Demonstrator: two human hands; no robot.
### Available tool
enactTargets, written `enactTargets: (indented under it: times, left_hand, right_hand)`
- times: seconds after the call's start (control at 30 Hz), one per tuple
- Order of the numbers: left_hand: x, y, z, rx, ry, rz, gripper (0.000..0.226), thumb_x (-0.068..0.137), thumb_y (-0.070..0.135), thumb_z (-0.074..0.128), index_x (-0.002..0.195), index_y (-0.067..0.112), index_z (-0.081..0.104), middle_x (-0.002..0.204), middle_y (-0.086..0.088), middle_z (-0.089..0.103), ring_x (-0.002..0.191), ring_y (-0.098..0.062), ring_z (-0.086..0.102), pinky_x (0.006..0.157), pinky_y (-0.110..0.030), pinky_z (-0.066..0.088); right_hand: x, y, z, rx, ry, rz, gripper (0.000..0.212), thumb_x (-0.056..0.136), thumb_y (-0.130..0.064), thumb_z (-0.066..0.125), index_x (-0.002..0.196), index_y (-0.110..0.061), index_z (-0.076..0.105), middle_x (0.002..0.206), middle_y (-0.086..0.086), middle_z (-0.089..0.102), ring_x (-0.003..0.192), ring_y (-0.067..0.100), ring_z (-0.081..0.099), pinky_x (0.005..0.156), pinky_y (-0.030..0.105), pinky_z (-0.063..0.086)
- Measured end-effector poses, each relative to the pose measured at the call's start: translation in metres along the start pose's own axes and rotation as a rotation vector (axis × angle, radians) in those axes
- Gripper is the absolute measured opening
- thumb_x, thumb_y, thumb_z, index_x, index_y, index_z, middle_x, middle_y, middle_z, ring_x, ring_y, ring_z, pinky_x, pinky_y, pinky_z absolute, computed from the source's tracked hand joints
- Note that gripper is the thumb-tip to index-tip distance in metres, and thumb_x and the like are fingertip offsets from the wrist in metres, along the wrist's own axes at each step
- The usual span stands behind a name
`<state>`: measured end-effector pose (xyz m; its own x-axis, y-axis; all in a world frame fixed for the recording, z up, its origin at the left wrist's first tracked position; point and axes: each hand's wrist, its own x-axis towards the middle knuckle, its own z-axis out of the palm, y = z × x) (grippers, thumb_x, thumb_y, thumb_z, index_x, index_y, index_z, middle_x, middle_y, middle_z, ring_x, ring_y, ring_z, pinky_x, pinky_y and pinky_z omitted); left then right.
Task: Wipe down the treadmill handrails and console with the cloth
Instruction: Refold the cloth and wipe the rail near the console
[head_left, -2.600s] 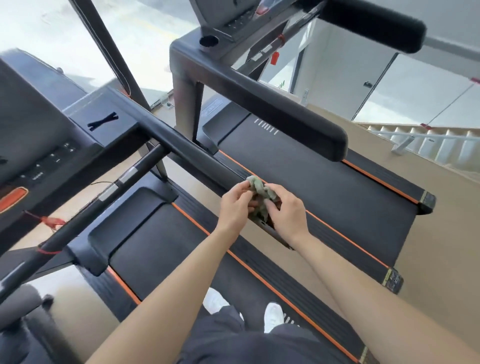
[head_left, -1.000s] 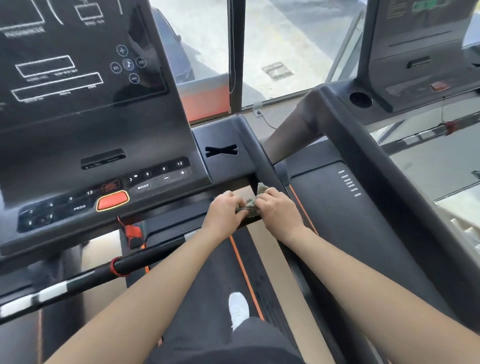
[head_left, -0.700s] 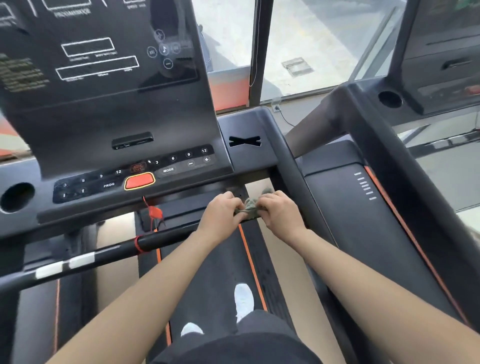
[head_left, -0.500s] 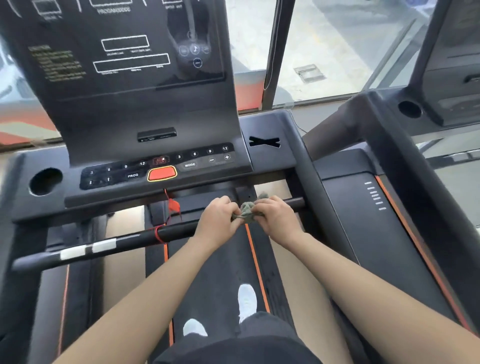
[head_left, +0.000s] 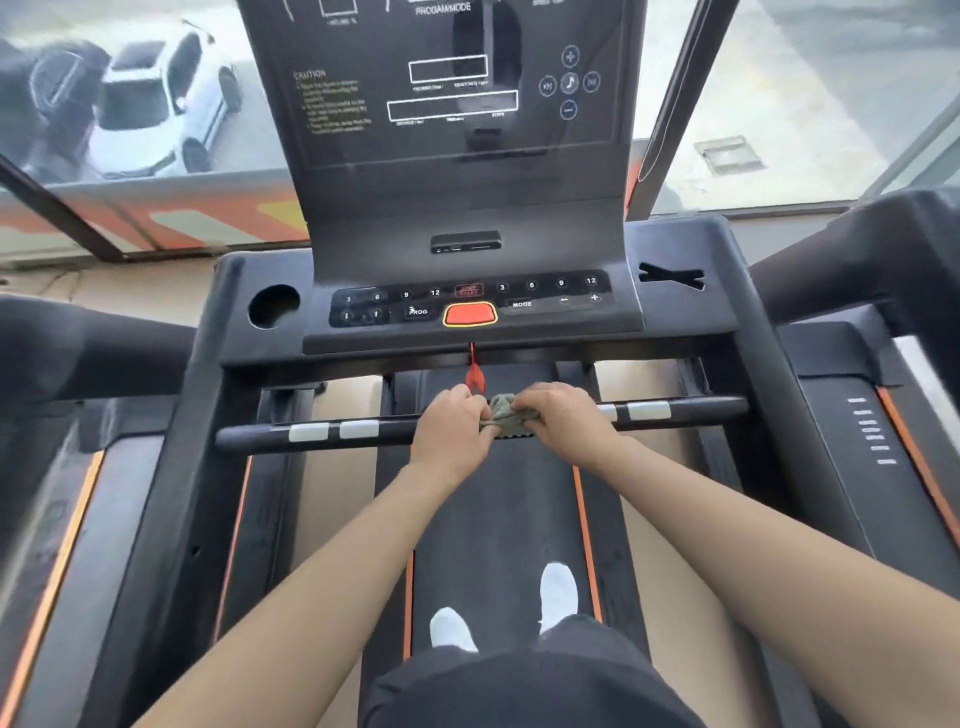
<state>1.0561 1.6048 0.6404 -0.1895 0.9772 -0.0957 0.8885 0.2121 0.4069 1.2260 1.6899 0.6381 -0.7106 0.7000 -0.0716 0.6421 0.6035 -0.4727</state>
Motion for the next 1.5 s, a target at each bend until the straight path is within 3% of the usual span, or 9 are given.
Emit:
enactTargets:
  times: [0.37, 0.6, 0.8, 0.9, 0.97, 1.07, 1.23, 1.33, 1.5]
  left_hand:
    - [0.014, -0.001, 0.004, -0.039, 0.012, 0.028, 0.021, 0.092, 0.031, 0.07, 0.104, 0.015, 0.077, 0.102, -0.004, 0.063, 0.102, -0.024, 0.057, 0.086, -0.033, 0.042]
    - [0.029, 0.036, 0.023, -0.163, -0.025, 0.162, 0.023, 0.089, 0.027, 0.074, 0.109, 0.016, 0.078, 0.104, -0.002, 0.066, 0.102, -0.022, 0.058, 0.092, -0.035, 0.046]
    - [0.032, 0.066, 0.038, -0.391, -0.115, 0.288, 0.042, 0.086, 0.008, 0.071, 0.127, 0.021, 0.069, 0.118, 0.006, 0.069, 0.105, -0.013, 0.065, 0.093, -0.036, 0.056]
    - [0.031, 0.053, 0.034, -0.336, 0.082, 0.266, 0.037, 0.085, 0.013, 0.069, 0.12, 0.024, 0.07, 0.116, 0.011, 0.068, 0.105, -0.012, 0.063, 0.089, -0.036, 0.055]
    - [0.027, 0.031, 0.027, -0.176, 0.272, 0.215, 0.036, 0.08, 0.017, 0.067, 0.116, 0.025, 0.071, 0.118, 0.009, 0.067, 0.108, -0.017, 0.06, 0.089, -0.037, 0.051]
    - [0.015, -0.009, 0.024, 0.015, 0.335, 0.033, 0.048, 0.075, 0.033, 0.067, 0.122, 0.023, 0.067, 0.13, 0.002, 0.06, 0.118, -0.026, 0.054, 0.094, -0.044, 0.046]
    - [0.002, -0.043, 0.033, 0.18, 0.084, -0.12, 0.058, 0.089, 0.066, 0.034, 0.118, 0.029, 0.068, 0.116, 0.005, 0.07, 0.108, -0.02, 0.062, 0.097, -0.041, 0.038]
    - [0.005, -0.039, 0.032, 0.188, 0.057, -0.15, 0.056, 0.089, 0.066, 0.028, 0.103, 0.033, 0.072, 0.098, 0.01, 0.074, 0.097, -0.018, 0.063, 0.091, -0.038, 0.035]
    - [0.006, -0.035, 0.037, 0.209, 0.1, -0.174, 0.051, 0.089, 0.061, 0.032, 0.097, 0.03, 0.073, 0.093, 0.007, 0.074, 0.091, -0.021, 0.063, 0.089, -0.04, 0.036]
  right_hand:
    - [0.006, 0.004, -0.004, -0.07, -0.072, 0.031, 0.019, 0.088, -0.018, 0.069, 0.106, -0.016, 0.073, 0.105, 0.003, 0.066, 0.104, 0.027, 0.057, 0.085, 0.04, 0.048]
    - [-0.025, 0.045, -0.022, -0.058, 0.024, 0.166, 0.014, 0.087, -0.017, 0.07, 0.1, -0.014, 0.074, 0.102, 0.002, 0.067, 0.101, 0.026, 0.057, 0.077, 0.03, 0.038]
    - [-0.063, 0.076, -0.032, -0.084, 0.225, 0.38, 0.025, 0.081, -0.015, 0.071, 0.106, -0.015, 0.07, 0.099, 0.002, 0.069, 0.091, 0.027, 0.053, 0.084, 0.042, 0.048]
    - [-0.059, 0.053, -0.022, -0.131, 0.205, 0.364, 0.06, 0.081, -0.046, 0.067, 0.137, -0.03, 0.057, 0.107, -0.001, 0.07, 0.097, 0.032, 0.056, 0.084, 0.044, 0.047]
    - [-0.047, 0.034, -0.006, -0.149, 0.154, 0.328, 0.059, 0.082, -0.056, 0.063, 0.139, -0.041, 0.054, 0.108, 0.0, 0.067, 0.098, 0.035, 0.056, 0.083, 0.047, 0.047]
    - [-0.031, 0.013, 0.017, -0.144, 0.21, 0.254, 0.035, 0.08, -0.034, 0.077, 0.114, -0.038, 0.07, 0.097, 0.002, 0.062, 0.087, 0.034, 0.057, 0.075, 0.044, 0.047]
    - [-0.032, 0.021, 0.015, -0.14, 0.267, 0.157, 0.028, 0.076, -0.011, 0.078, 0.1, -0.025, 0.074, 0.095, -0.001, 0.064, 0.085, 0.029, 0.059, 0.068, 0.039, 0.049]
    - [-0.042, 0.051, 0.005, -0.166, 0.313, 0.196, 0.02, 0.078, -0.006, 0.071, 0.093, -0.018, 0.072, 0.093, 0.003, 0.063, 0.087, 0.033, 0.059, 0.069, 0.044, 0.051]
    - [-0.067, 0.078, 0.0, -0.167, 0.464, 0.319, 0.01, 0.084, -0.012, 0.063, 0.089, -0.015, 0.071, 0.091, 0.004, 0.066, 0.084, 0.033, 0.057, 0.07, 0.045, 0.051]
